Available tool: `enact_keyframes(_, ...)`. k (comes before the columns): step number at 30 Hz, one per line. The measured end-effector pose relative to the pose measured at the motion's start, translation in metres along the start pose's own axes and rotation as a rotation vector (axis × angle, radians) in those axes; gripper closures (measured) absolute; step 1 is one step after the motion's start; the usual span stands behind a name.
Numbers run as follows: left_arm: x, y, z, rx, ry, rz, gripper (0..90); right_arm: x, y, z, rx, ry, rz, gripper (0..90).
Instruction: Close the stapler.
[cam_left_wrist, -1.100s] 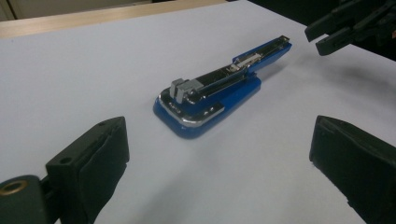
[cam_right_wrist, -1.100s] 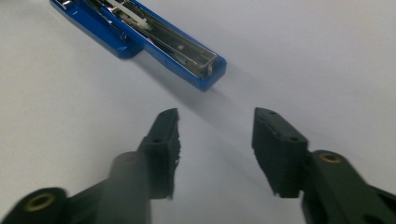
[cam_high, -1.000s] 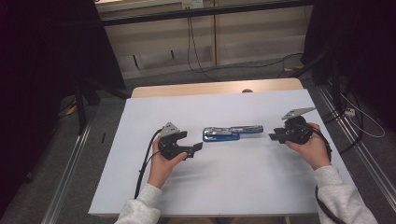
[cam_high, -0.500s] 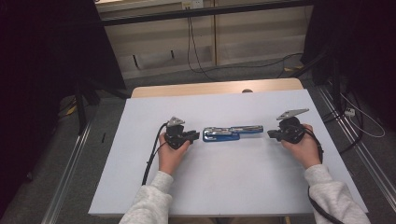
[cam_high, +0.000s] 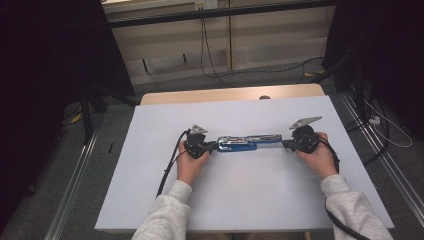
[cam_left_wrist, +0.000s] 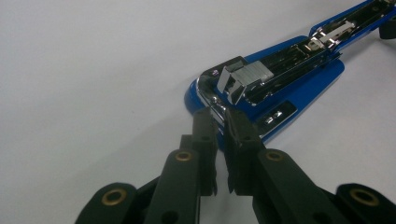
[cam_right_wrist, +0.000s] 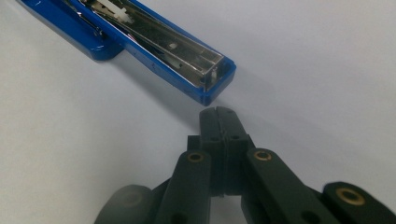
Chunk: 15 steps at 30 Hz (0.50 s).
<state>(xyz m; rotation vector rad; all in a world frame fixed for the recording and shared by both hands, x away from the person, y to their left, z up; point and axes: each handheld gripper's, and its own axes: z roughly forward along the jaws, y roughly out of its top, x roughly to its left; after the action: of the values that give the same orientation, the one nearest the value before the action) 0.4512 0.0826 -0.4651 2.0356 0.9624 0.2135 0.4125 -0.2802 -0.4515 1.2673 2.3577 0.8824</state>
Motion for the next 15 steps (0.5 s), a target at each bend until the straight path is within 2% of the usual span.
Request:
enact_keyframes(8,0.0036,-0.0002,0.0043,0.016,0.014,-0.009,84.3,0.0032,0.003,0.004,0.001,0.011,-0.014,90.0)
enact_keyframes(12,0.0044,-0.0002,0.0055,0.015,0.012,-0.013,84.8,0.0038,0.0056,0.0022,-0.021,0.012,-0.013,90.0)
enact_keyframes(15,0.0036,0.0,0.0055,0.018,0.016,-0.004,85.1,0.0055,0.0094,-0.0026,-0.061,0.016,-0.015,89.9)
